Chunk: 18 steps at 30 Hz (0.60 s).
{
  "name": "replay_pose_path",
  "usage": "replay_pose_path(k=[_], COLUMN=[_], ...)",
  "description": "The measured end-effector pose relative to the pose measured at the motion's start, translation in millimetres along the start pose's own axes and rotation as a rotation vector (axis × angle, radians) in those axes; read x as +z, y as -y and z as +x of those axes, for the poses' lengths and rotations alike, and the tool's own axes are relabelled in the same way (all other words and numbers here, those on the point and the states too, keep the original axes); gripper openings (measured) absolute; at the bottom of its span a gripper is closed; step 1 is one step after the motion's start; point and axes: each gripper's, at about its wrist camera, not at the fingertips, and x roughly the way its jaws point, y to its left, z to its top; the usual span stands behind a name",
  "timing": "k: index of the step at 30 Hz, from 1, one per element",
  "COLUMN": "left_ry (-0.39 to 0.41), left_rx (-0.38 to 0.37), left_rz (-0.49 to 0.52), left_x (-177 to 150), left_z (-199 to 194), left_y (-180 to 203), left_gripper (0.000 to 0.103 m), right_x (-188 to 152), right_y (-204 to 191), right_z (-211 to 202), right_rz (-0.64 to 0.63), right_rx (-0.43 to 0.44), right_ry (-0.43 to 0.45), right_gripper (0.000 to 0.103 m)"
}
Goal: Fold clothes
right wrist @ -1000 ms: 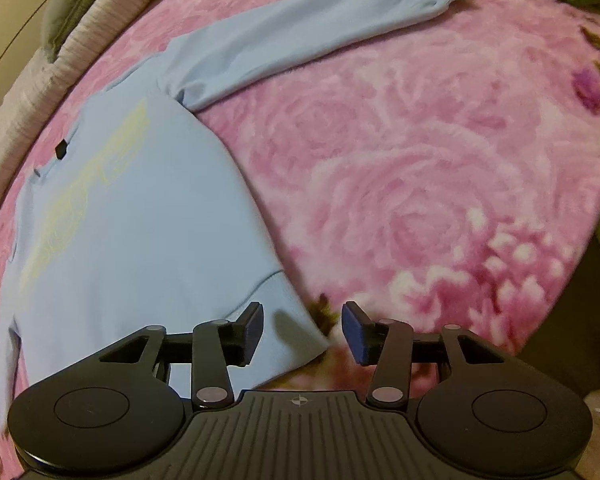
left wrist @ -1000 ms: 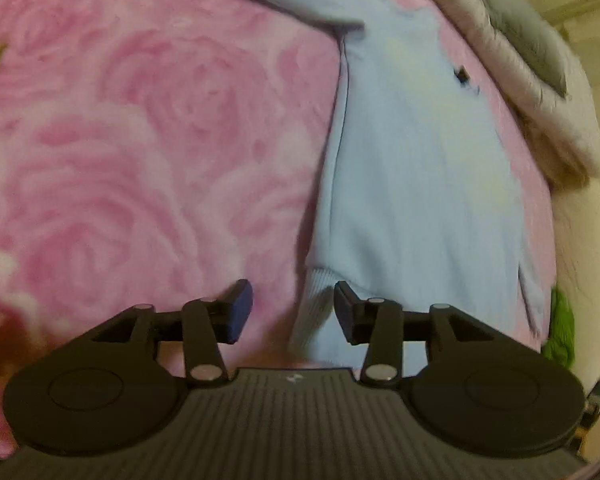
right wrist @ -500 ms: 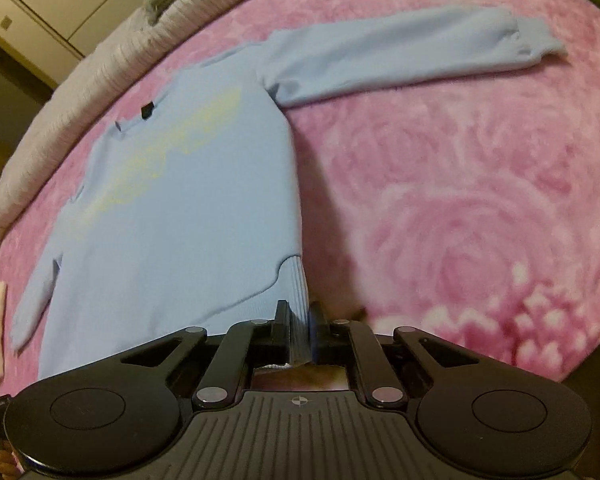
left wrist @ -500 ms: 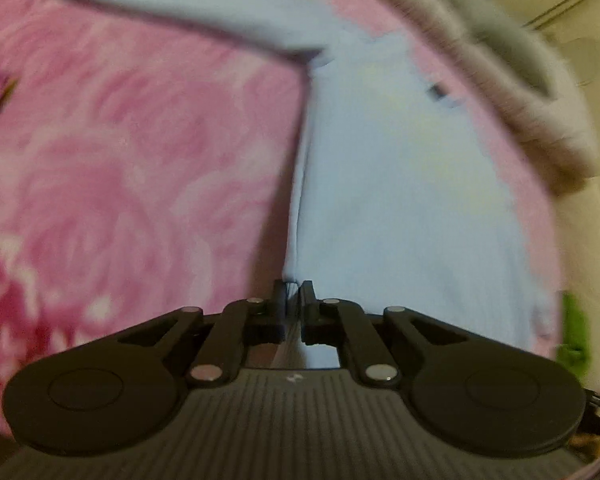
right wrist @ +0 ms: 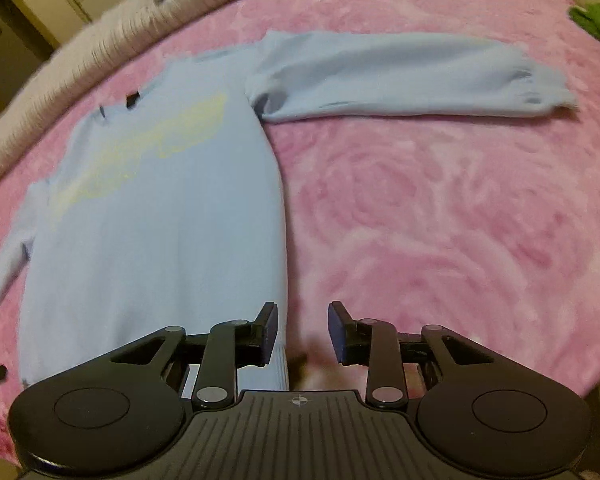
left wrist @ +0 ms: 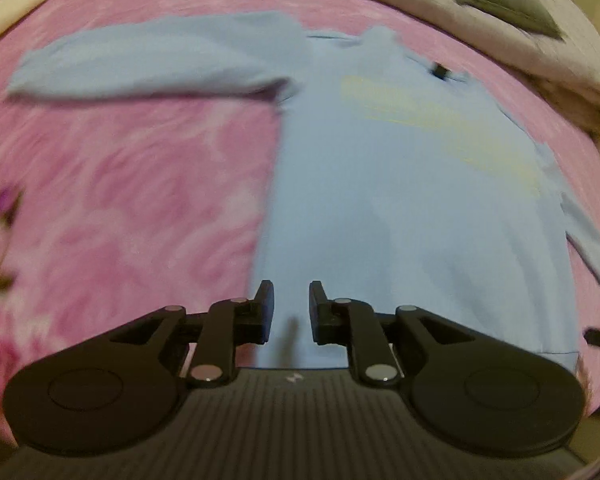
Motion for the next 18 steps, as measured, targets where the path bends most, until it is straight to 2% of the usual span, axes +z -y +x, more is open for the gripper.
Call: replay_pose_path(k=[3, 6, 10, 14, 16, 18], left_ry=[0.020, 0.048, 0.069, 0.080, 0.085, 0.086], left_rx=[-0.031, -0.055, -0.060, -0.067, -0.069, -0.060], left_rz=[0.051, 0.110, 0.236, 0.323, 0.354, 0.381], left_x=[33, 77, 140, 195, 213, 228], left_z=[21, 44, 75, 105, 117, 131], left_y=[7, 4, 3, 7, 7, 5], left_gripper=[0.015, 0.016, 0.026, 0.030, 0.037, 0.040], right_x=[25, 53, 98, 138, 155, 174], right_y=[-14, -17, -31, -52, -61, -67], right_z=[22, 33, 57, 82, 93, 107], right_rz=[-0.097, -0.125, -0.166, -0.205, -0.207, -0.202], right_rx=[-0.057, -0.027, 0.014, 0.035, 0.055, 0.052], right_ry=[-0.021, -0.008, 0.012, 0.037, 0.052, 0.070], right_gripper=[0.032, 0.032, 0.032, 0.032, 0.032, 0.032])
